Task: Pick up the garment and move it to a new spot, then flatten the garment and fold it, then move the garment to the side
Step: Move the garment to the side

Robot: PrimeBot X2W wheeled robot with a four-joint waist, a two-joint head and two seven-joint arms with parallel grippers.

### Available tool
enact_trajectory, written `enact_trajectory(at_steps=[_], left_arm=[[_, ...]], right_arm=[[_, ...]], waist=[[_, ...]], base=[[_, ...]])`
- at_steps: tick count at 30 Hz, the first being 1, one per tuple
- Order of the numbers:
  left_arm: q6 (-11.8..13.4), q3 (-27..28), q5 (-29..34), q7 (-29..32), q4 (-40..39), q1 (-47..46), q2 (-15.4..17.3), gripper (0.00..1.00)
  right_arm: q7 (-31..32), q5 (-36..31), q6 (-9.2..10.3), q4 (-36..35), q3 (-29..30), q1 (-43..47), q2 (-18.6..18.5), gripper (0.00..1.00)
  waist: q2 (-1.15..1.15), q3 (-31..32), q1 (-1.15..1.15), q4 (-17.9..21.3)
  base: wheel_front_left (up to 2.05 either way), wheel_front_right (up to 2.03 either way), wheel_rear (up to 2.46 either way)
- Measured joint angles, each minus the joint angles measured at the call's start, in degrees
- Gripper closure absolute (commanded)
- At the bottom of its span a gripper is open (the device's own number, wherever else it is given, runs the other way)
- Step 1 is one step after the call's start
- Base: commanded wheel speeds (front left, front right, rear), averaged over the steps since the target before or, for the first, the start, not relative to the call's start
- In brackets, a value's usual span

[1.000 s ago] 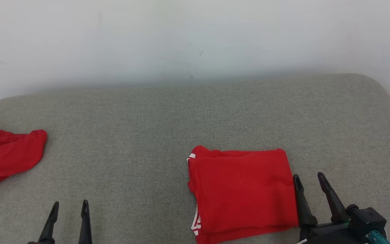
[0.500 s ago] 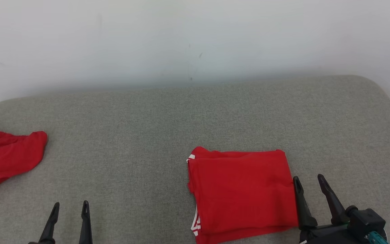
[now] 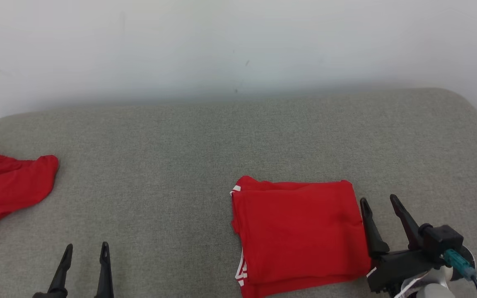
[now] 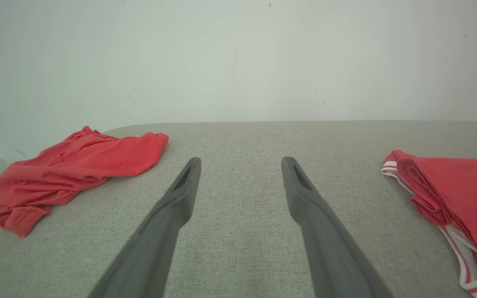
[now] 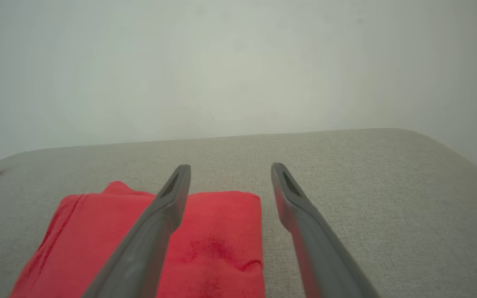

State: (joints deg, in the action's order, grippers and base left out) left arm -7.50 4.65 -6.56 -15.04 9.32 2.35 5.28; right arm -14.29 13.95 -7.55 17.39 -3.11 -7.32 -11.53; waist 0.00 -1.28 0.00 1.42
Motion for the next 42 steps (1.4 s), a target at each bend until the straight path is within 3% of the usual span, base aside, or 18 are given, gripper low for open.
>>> enact_trajectory(at_steps=[11, 21, 22, 23, 25, 32, 42], left_arm=[[0.0, 0.0, 0.2, 0.0, -0.3, -1.7, -0.5, 0.0], [0.0, 0.1, 0.5, 0.0, -0.3, -3.4, -0.5, 0.0], [0.0, 0.0, 0.5, 0.0, -0.3, -3.6, -0.5, 0.0], [0.0, 0.0, 0.5, 0.0, -0.3, -3.7, -0.5, 0.0], [0.0, 0.0, 0.5, 0.0, -0.3, -3.7, -0.5, 0.0], [0.0, 0.2, 0.5, 0.0, -0.3, -3.9, -0.6, 0.0], [0.0, 0.1, 0.9, 0.0, -1.0, -5.7, -0.8, 0.0]], right_arm=[[1.7, 1.1, 0.0, 18.9, -0.2, -9.2, -0.8, 0.0], [0.4, 2.8, 0.0, 31.9, -3.5, -14.2, 0.0, 0.0], [0.3, 3.1, 0.0, 32.7, -4.2, -14.8, 0.0, 0.04], [0.1, 3.6, 0.0, 33.3, -4.9, -15.3, 0.1, 0.55], [-0.1, 4.3, 0.0, 34.3, -6.3, -16.1, 0.1, 1.0], [-0.4, 6.9, -0.01, 36.0, -9.9, -19.1, -0.8, 1.0], [-0.7, 7.2, -0.01, 33.9, -12.9, -29.6, -6.3, 1.0]], waist=[[0.0, -3.2, 0.01, -1.1], [0.0, -5.5, 0.0, -1.2], [0.0, -5.7, 0.01, -1.1], [0.0, -5.8, 0.0, -1.1], [0.0, -6.0, 0.0, -1.0], [0.0, -6.6, 0.0, -0.8], [0.01, -9.5, 0.01, -0.1]], base=[[0.0, 0.0, 0.0], [0.0, 0.0, 0.0], [0.0, 0.0, 0.0], [0.0, 0.0, 0.0], [0.0, 0.0, 0.0], [0.0, 0.0, 0.0], [0.0, 0.0, 0.0]])
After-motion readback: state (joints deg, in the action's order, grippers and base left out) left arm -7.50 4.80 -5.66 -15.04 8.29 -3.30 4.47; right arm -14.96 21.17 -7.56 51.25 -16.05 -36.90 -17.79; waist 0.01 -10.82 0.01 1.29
